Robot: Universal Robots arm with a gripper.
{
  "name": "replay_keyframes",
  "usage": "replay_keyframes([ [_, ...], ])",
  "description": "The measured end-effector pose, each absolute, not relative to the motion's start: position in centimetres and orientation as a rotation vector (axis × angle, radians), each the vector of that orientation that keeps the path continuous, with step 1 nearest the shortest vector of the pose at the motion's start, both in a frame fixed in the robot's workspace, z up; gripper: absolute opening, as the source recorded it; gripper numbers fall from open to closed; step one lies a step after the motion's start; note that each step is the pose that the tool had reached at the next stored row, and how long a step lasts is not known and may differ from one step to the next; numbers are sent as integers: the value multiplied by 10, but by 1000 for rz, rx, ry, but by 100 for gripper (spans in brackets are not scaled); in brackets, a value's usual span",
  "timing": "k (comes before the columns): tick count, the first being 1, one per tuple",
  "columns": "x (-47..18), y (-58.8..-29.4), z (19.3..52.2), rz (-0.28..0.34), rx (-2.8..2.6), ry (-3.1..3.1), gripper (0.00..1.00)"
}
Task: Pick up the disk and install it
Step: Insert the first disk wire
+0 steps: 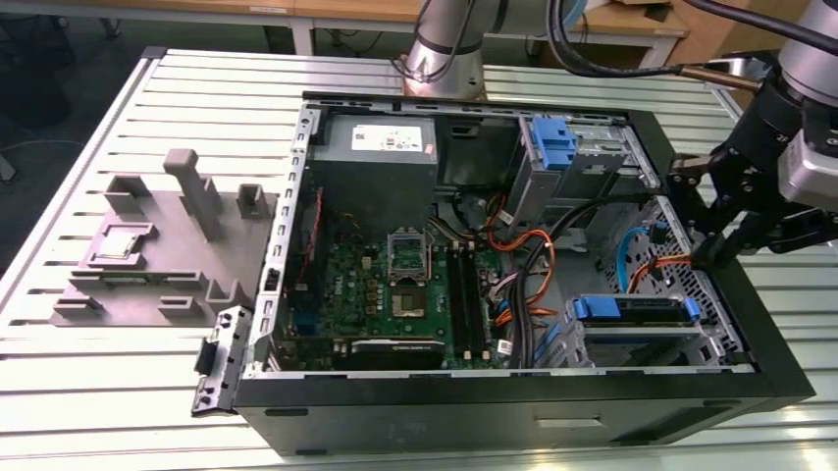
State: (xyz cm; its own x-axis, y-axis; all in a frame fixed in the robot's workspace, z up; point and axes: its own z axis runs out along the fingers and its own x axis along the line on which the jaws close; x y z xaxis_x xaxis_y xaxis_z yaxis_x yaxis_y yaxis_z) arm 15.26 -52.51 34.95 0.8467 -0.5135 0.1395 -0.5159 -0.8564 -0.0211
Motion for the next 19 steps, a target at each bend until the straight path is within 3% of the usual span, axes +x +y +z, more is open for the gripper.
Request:
replay_keyframes([
  [3,153,-525,350,221,3004,-828,19],
  [19,152,-525,352,223,3004,-816,19],
])
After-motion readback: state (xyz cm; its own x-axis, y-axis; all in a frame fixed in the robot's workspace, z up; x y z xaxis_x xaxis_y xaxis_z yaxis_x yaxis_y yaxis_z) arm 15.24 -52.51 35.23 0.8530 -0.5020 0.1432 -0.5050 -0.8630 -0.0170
